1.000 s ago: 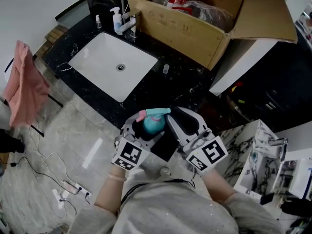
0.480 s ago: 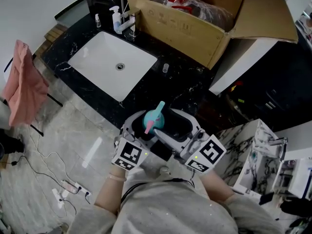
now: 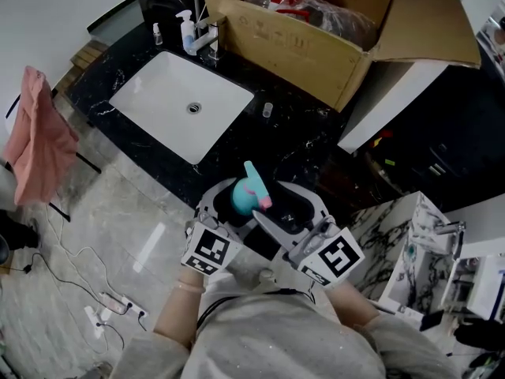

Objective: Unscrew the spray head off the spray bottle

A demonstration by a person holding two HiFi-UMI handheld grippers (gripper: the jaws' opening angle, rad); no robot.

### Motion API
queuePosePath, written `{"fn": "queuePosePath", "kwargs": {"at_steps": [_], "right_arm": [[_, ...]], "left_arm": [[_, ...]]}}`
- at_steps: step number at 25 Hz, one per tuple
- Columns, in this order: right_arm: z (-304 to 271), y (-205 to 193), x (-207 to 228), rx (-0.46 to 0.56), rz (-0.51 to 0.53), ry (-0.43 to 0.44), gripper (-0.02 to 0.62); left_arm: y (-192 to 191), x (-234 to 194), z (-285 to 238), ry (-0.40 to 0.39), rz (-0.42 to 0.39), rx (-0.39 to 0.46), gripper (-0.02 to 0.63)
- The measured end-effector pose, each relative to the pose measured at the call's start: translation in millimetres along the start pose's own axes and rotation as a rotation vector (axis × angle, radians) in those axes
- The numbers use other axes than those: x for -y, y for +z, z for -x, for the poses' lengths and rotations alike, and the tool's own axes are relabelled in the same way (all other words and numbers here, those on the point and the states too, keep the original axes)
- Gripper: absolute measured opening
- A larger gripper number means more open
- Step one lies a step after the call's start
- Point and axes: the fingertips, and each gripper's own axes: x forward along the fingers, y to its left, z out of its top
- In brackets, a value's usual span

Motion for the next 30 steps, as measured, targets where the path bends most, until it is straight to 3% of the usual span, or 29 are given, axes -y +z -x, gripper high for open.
{"fn": "queuePosePath", "kwargs": {"at_steps": [4,9,12,15,19,22,25,28,30], "right_arm": [[15,-6,35,0.011,-0.051,-0.113,0.178],[13,8,57,0.049,-0.026,-0.206,0.176],[16,17,39,0.069,0.012,-0.187,0.157],[5,7,17,0.034,-0.011,-0.108,0.153],[-20,-2,4,-0.004,-0.059,-0.027,0.234],[-37,0,-6,-0.022,-0.016,0.022,0.256],[-41,1,-7,-0.028,0.038,0.010,0.266],[-26,6,8,0.014,0.001,-0.046,0.195],[-12,6,22,0.031,-0.038,-0.085,0.190]], "left_arm": [[-1,0,1,-0.001,0.000,0.000,0.357],[0,-1,1,0.000,0.001,-0.003,0.357],[0,-1,1,-0.001,0.003,-0.002,0.357],[1,-1,1,-0.004,0.002,0.004,0.357],[1,1,1,-0.023,-0.003,0.017,0.357],[2,1,2,-0.032,-0.008,0.021,0.357],[2,1,2,-0.029,-0.008,0.025,0.357],[1,2,1,-0.030,-0.006,0.023,0.357],[1,2,1,-0.032,-0.006,0.023,0.357]]}}
